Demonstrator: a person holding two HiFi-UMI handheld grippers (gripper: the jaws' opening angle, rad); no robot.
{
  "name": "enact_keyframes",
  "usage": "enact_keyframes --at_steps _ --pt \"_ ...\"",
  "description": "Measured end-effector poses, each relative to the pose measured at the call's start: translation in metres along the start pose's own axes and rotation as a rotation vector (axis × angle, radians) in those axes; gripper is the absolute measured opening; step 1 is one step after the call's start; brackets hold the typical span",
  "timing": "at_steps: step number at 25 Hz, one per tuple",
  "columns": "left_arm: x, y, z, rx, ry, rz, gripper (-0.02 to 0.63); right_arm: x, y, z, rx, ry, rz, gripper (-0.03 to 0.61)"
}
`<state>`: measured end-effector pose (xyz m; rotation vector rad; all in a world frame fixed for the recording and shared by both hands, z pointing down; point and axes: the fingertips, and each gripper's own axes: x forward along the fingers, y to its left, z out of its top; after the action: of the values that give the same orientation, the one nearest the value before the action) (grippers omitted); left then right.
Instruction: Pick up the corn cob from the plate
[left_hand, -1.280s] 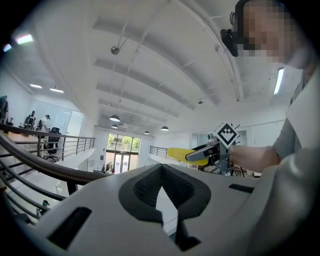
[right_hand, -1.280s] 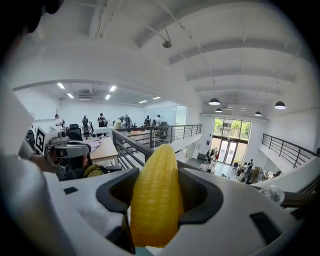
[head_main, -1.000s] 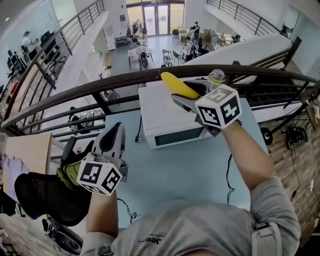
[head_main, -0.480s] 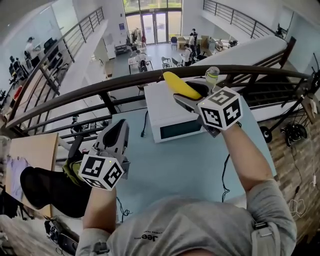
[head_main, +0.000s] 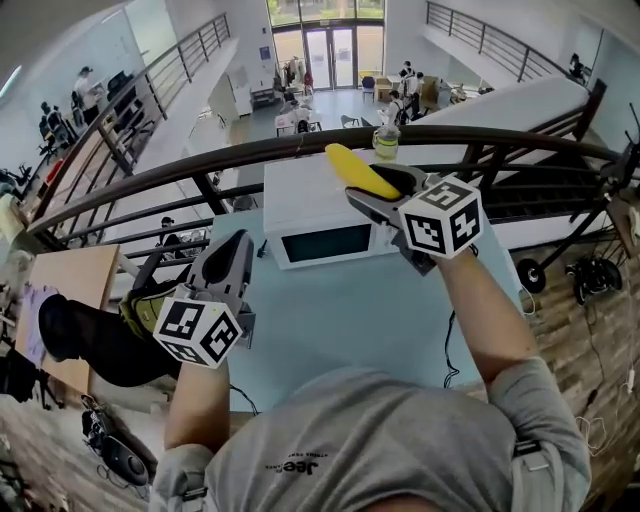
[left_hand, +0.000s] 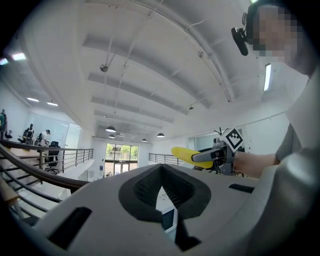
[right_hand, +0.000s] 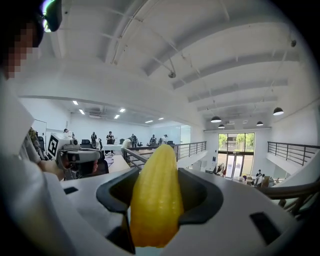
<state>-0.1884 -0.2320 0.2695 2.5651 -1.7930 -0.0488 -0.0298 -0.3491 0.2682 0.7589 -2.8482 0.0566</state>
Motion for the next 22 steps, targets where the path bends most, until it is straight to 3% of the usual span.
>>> enact_keyframes --at_steps 6,12,22 --pt "0.012 -0.074 -0.004 0.034 0.008 -0.016 0.008 -0.064 -0.020 -0.022 0.020 -0.025 0.028 0.253" --pt "0.008 -0.107 -0.028 -0.020 0.070 0.020 0.008 -0.108 -0.029 -0.044 0.060 -0.051 0.070 0.253" --pt "-0.016 -0.090 -0.084 -0.055 0.143 0.062 0.008 -0.098 -0.005 -0.112 0.190 0.014 0.129 0.253"
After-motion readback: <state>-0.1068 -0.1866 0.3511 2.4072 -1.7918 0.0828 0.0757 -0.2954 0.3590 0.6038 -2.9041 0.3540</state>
